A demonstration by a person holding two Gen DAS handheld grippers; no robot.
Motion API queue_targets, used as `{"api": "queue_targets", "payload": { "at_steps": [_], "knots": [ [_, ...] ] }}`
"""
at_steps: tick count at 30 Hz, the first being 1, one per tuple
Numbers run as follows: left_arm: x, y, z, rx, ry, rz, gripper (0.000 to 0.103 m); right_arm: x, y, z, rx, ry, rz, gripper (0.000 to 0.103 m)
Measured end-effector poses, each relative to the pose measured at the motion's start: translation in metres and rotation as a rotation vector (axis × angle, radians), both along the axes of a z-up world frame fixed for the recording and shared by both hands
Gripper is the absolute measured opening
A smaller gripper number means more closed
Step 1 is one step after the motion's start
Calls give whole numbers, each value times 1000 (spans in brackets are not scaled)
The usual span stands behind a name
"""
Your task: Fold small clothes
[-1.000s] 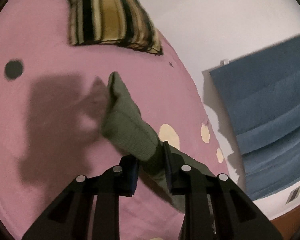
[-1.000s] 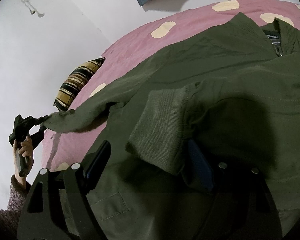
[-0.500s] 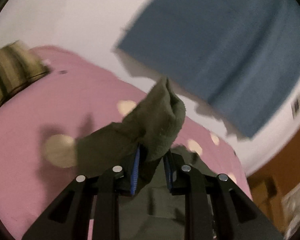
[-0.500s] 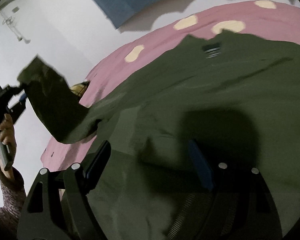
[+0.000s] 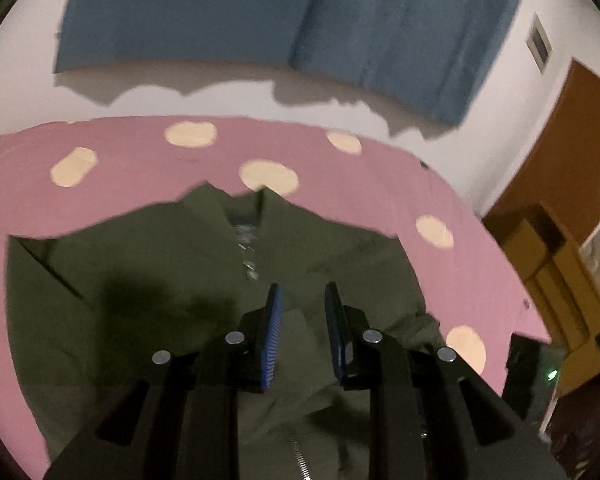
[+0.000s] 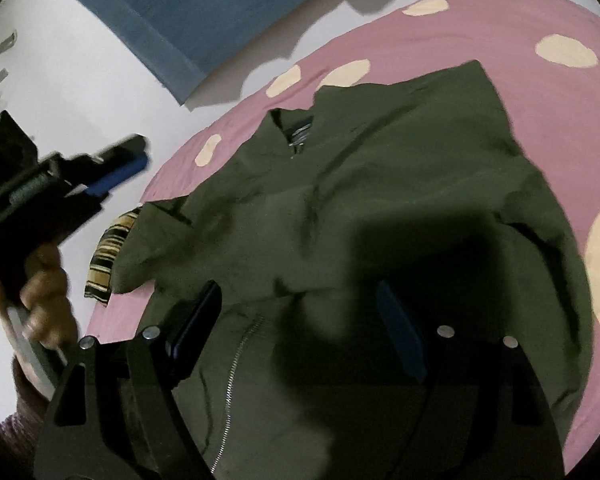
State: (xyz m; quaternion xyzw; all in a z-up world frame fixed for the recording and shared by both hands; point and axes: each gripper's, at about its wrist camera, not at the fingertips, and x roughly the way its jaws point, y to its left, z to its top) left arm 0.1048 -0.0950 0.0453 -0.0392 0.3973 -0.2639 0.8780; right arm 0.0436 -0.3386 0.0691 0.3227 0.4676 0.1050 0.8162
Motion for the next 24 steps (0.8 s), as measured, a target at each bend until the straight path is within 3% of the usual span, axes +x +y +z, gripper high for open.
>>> {"api": "queue_targets", "payload": {
  "at_steps": [3,7,11,17,24],
  "knots": [
    [0,-17,-17,12,37,-25,23,-1,-7,-4,30,6,-16,80],
    [-13,-4,-22,-8,44,-23,25,0,-14,1,69,-7,-24,80],
    [-27,43,-21,-25,-3,50,38,15,-19,8,131,-22,-18,80],
    [-50,128,-33,14,-37,180,38,63,-9,-13,176,48,9,80],
    [-67,193,-58,31,31,233,38,104,16,-47,77,176,50,80]
  ]
}}
